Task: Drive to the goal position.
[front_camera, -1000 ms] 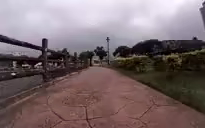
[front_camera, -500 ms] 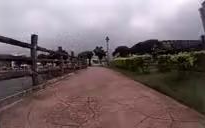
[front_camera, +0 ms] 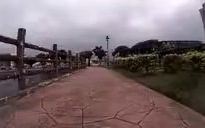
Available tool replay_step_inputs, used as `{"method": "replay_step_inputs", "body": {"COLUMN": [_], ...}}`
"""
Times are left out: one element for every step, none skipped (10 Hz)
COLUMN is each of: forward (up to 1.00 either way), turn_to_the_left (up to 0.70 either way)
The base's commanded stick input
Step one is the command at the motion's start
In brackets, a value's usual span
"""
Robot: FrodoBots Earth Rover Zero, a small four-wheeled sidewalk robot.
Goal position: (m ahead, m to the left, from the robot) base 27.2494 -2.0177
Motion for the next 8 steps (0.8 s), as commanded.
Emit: {"method": "replay_step_inputs", "body": {"forward": [1.0, 1.0, 1.0, 1.0, 1.0, 1.0, 1.0, 1.0], "turn_to_the_left": [0.31, 0.0, 0.0, 0.0, 0.0, 0.0, 0.0, 0.0]}}
